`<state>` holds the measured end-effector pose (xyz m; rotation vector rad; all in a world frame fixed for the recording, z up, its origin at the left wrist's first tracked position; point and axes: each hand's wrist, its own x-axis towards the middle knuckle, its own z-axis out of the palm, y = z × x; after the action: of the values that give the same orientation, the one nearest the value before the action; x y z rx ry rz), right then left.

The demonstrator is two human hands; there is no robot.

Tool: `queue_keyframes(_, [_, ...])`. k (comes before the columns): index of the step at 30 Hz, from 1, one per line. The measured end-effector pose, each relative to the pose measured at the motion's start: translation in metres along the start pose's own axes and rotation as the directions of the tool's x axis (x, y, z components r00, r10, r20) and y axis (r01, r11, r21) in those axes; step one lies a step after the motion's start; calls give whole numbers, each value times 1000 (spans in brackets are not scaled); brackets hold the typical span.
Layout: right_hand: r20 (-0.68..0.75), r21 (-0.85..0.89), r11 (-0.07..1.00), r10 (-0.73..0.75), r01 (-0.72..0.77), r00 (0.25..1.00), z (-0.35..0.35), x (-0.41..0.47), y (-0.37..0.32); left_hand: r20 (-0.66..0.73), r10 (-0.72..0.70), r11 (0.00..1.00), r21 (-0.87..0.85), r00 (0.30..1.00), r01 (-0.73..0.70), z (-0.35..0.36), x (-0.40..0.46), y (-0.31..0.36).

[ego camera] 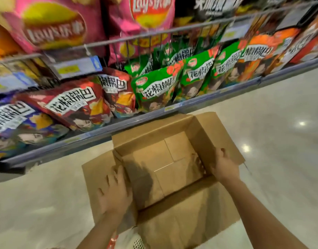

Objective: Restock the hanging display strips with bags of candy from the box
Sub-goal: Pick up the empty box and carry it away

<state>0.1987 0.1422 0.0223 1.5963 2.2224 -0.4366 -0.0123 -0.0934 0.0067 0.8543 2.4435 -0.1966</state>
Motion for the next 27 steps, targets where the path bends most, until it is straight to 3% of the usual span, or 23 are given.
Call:
queue_keyframes(4, [-18,-32,999,23,-23,1000,37,31,10,-64,-37,999,-7,997,37,34,15,-2])
queue_keyframes(7, [-76,7,1000,17,-17,997,50,43,12,-128,-48,991,-132,991,31,52,18,-4])
queue_keyframes(12, [-193,-9,1000,-23,22,981,58,58,16,-87,-86,962,-266,993,60,63,25,-8])
queue_keyframes(17, [-166,-44,999,-25,18,986,54,61,17,-93,-51,925,-379,994,12,57,28,-4])
queue_keyframes(27, [-153,115,993,-4,22,988,53,29,23,-161,-45,908,-419,986,-27,48,29,-4])
